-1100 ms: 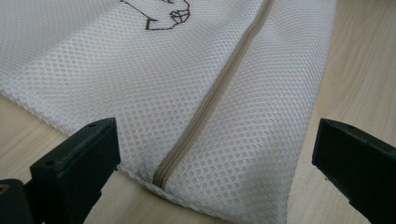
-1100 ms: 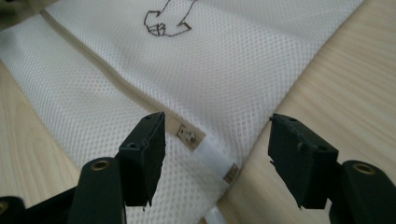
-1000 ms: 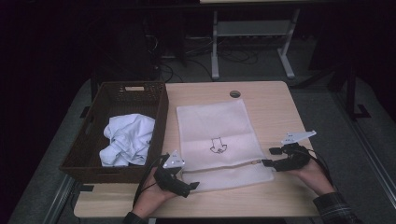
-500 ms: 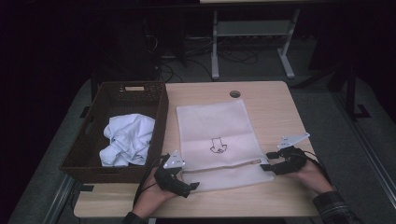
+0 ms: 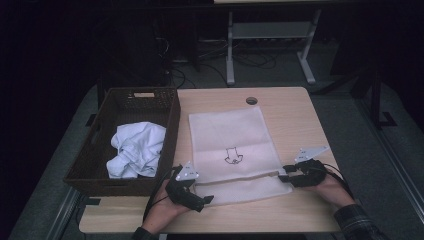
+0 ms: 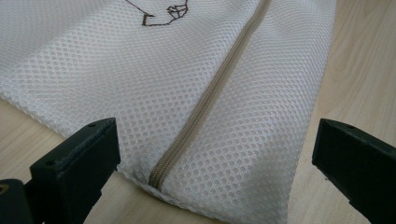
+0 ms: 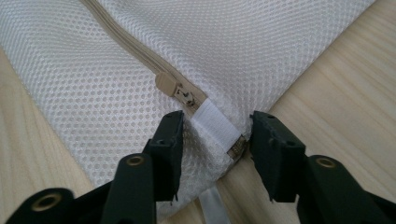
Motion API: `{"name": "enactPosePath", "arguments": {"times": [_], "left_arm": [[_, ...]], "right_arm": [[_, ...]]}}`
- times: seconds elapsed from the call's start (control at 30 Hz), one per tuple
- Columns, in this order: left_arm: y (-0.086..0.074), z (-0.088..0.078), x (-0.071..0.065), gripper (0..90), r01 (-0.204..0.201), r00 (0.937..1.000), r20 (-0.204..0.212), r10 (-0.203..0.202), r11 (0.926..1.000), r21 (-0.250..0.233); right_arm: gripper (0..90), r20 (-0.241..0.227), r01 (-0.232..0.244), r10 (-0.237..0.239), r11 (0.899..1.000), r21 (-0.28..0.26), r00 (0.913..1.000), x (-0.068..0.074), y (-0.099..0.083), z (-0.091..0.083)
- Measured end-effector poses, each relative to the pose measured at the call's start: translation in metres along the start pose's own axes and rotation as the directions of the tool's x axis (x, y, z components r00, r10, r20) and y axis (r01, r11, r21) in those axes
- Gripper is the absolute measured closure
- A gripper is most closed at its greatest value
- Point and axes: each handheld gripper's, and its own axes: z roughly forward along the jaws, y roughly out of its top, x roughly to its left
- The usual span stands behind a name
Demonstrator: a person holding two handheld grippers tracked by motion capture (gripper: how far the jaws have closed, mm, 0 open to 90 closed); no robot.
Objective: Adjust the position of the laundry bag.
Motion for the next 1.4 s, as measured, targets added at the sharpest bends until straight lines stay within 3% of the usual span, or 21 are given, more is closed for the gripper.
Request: {"name": "enactPosePath", "arguments": {"times": [0.2, 0.53, 0.77, 0.93, 1.17, 1.27, 1.4], "left_arm": [[0.0, 0.0, 0.0, 0.3, -0.004, 1.0, -0.001, 0.004, 1.0, 0.003], [0.0, 0.001, 0.0, 0.3, -0.008, 1.0, -0.001, 0.008, 0.9999, 0.008], [0.001, 0.001, 0.001, 0.3, -0.011, 0.9999, 0.0, 0.011, 0.9999, 0.013], [0.003, 0.001, 0.001, 0.3, 0.002, 0.9999, 0.013, -0.002, 1.0, 0.004], [0.011, 0.002, -0.006, 0.3, -0.015, 0.9992, 0.038, 0.015, 0.9999, -0.003], [0.016, 0.003, -0.009, 0.3, 0.014, 0.9962, 0.086, -0.011, 0.9995, -0.028], [0.023, 0.005, -0.012, 0.3, 0.007, 0.9952, 0.098, -0.004, 0.9994, -0.035]], "right_arm": [[67.4, -0.003, -0.016, 0.016, 1.0, -0.003, 0.9999, 0.001, 0.0, 0.0], [80.1, -0.034, -0.048, 0.048, 0.999, -0.006, 0.9983, 0.0, 0.001, 0.002], [80.9, -0.057, -0.11, 0.109, 0.994, -0.012, 0.9924, -0.003, 0.001, 0.002], [80.9, -0.071, -0.129, 0.126, 0.991, -0.04, 0.9894, -0.001, 0.005, -0.001], [80.8, -0.074, -0.129, 0.125, 0.99, -0.056, 0.9894, 0.002, 0.008, -0.005], [80.8, -0.075, -0.125, 0.12, 0.99, -0.064, 0.9899, 0.005, 0.01, -0.005], [80.8, -0.071, -0.112, 0.106, 0.991, -0.076, 0.9918, 0.008, 0.013, -0.007]]}}
